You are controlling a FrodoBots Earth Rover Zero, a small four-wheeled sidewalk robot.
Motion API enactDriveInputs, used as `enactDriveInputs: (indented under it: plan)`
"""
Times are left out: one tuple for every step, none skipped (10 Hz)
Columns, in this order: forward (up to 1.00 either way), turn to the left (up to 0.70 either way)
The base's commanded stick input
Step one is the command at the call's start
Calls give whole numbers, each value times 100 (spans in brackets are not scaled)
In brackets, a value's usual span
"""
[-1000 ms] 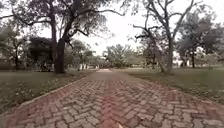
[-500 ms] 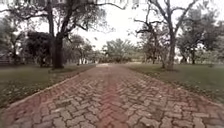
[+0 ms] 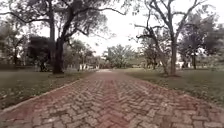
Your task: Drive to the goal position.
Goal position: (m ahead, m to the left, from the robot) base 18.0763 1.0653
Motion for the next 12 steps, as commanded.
enactDriveInputs:
  plan:
    - [70, 0]
    - [70, 0]
    - [70, 0]
    - [70, 0]
    - [70, 0]
    - [70, 0]
    - [70, 0]
    - [70, 0]
    - [70, 0]
    - [70, 0]
    - [70, 0]
    - [70, 0]
